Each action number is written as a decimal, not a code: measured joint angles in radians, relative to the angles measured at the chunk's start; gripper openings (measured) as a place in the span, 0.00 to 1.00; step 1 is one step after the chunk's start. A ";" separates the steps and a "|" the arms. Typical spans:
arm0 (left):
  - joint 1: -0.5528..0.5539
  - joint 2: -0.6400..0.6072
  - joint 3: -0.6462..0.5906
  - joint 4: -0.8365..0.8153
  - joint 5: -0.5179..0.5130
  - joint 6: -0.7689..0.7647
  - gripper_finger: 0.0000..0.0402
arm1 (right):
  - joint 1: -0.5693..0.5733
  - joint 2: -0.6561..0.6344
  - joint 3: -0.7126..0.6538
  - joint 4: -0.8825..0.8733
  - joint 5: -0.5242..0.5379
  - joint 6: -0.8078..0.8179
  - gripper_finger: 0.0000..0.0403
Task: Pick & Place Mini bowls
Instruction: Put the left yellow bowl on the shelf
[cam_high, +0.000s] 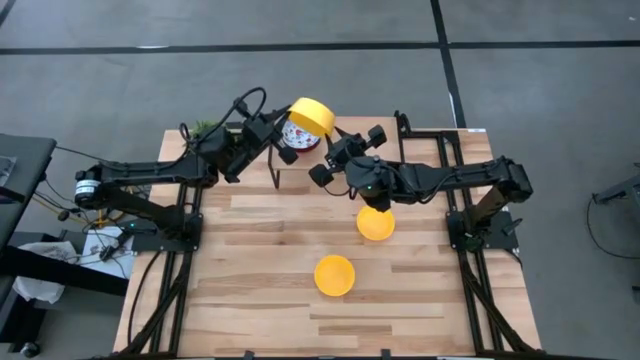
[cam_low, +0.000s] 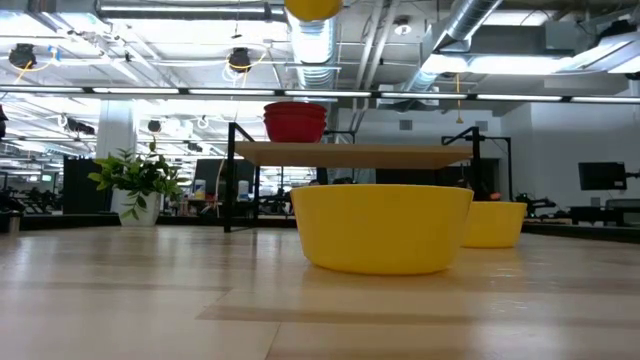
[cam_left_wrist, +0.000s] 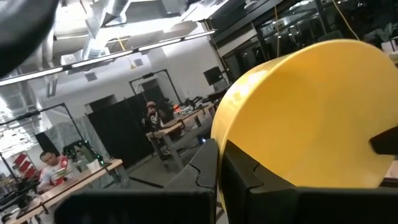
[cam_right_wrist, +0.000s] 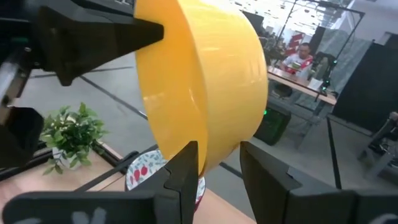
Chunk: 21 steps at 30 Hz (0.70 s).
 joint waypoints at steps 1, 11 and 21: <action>0.000 0.000 0.000 0.000 0.001 0.000 0.01 | 0.000 0.000 0.000 0.000 0.008 0.000 0.27; 0.000 0.000 0.000 -0.027 -0.001 -0.033 0.01 | 0.000 0.000 0.000 0.000 0.051 -0.006 0.13; 0.000 -0.001 -0.024 -0.040 0.008 -0.103 0.02 | 0.000 -0.002 0.000 0.003 0.105 -0.020 0.01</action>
